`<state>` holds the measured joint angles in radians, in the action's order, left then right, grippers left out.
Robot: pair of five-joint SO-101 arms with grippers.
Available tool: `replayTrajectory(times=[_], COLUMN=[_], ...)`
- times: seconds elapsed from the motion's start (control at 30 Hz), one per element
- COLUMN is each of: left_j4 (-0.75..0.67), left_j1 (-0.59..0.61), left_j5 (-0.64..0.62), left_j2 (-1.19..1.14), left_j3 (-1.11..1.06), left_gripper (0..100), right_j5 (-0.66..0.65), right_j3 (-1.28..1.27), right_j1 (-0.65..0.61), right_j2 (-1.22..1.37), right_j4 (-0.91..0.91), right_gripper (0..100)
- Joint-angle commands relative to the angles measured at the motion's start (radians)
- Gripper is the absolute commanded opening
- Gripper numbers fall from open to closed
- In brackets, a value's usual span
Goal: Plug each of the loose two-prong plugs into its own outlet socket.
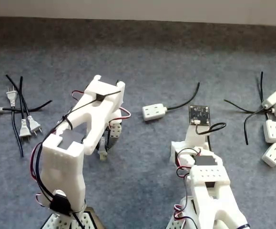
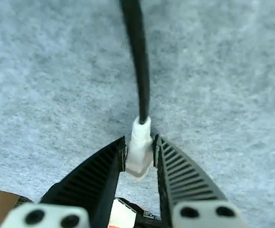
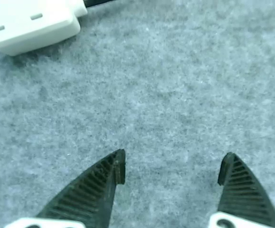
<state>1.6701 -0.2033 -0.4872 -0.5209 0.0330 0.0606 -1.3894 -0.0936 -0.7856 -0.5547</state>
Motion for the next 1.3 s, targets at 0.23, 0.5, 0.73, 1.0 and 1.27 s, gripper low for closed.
replayTrajectory(times=[0.23,0.5,0.73,1.0,1.27], left_j4=[0.015,0.012,0.011,-0.026,-0.017], left_j1=[-0.018,-0.085,-0.082,-0.088,-0.087], left_j5=[-0.002,0.000,0.000,0.000,-0.008], left_j2=[-0.005,-0.004,0.001,0.004,0.004], left_j3=[0.018,-0.047,-0.045,-0.036,0.128], left_gripper=[9,9,9,8,1], right_j5=[-0.006,-0.008,-0.009,-0.011,-0.011], right_j3=[0.002,0.002,0.002,0.002,0.002], right_j1=[0.004,0.004,0.004,0.004,0.004], right_j2=[-0.012,-0.012,-0.012,-0.012,-0.012], right_j4=[0.015,0.015,0.015,0.015,0.015], right_gripper=[31.0,31.0,31.0,31.0,31.0])
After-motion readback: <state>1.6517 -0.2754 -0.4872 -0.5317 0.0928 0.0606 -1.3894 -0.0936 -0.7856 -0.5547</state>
